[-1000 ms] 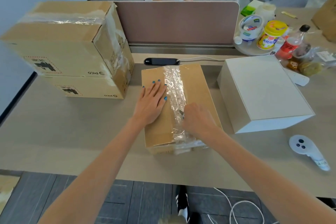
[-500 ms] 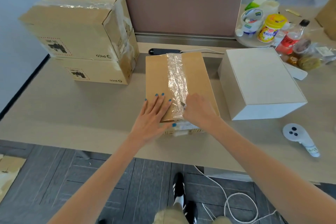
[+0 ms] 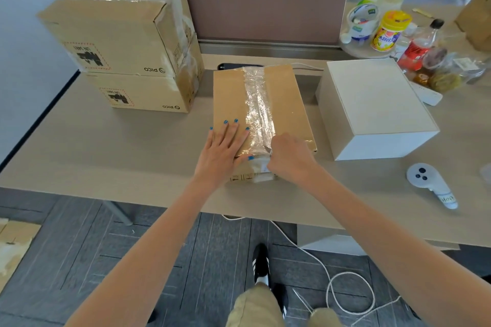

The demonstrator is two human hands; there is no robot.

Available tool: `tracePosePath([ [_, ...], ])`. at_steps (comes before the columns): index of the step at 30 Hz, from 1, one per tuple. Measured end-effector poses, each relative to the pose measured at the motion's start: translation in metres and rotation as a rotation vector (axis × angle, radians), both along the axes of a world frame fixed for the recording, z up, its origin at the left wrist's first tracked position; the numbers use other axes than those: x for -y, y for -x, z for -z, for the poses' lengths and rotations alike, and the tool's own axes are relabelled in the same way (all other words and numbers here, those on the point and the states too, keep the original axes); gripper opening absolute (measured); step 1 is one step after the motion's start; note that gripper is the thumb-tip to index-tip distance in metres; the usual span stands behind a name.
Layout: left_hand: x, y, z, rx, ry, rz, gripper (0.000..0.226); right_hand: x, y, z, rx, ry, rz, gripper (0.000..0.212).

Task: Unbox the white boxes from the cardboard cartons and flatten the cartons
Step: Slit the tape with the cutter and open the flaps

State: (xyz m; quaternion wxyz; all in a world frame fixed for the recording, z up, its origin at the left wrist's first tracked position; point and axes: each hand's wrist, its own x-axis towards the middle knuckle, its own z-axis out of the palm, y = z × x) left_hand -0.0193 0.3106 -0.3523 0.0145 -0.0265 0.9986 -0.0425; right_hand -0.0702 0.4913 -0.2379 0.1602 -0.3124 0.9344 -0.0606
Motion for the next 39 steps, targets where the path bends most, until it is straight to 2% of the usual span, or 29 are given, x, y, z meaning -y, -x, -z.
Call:
tracePosePath([
  [3,0.001,0.001,0.000,0.002,0.006,-0.002,0.074,-0.003,-0.004,0.002,-0.006,0.023,0.015,0.033],
  [7,0.002,0.001,0.000,-0.010,0.008,0.010,0.074,-0.003,-0.005,0.003,0.018,0.049,0.034,0.020],
  [11,0.002,0.000,0.001,-0.009,-0.001,0.008,0.073,-0.006,-0.005,0.008,-0.004,0.048,0.034,0.033],
  [16,0.010,0.002,-0.002,0.004,-0.009,0.024,0.075,-0.008,-0.003,0.021,-0.056,0.056,0.035,0.023],
  [20,0.029,0.009,-0.007,0.049,-0.091,0.071,0.084,-0.018,0.002,0.041,-0.092,0.197,0.117,0.034],
  [22,0.031,0.010,-0.009,0.059,-0.144,0.083,0.077,-0.027,0.003,0.048,-0.150,0.282,0.134,0.026],
  [26,0.013,0.002,-0.009,-0.142,-0.303,0.130,0.055,-0.049,0.004,0.065,-0.199,0.354,0.111,0.006],
  [29,-0.002,-0.007,-0.004,-0.283,-0.361,0.132,0.044,-0.068,0.003,0.084,-0.229,0.355,0.061,0.006],
  [33,-0.015,-0.018,0.003,-0.317,-0.352,0.132,0.046,-0.093,-0.003,0.116,-0.201,0.277,0.018,0.005],
  [39,-0.030,-0.026,0.007,-0.333,-0.362,0.052,0.054,-0.114,-0.013,0.158,-0.144,0.161,0.012,0.016],
])
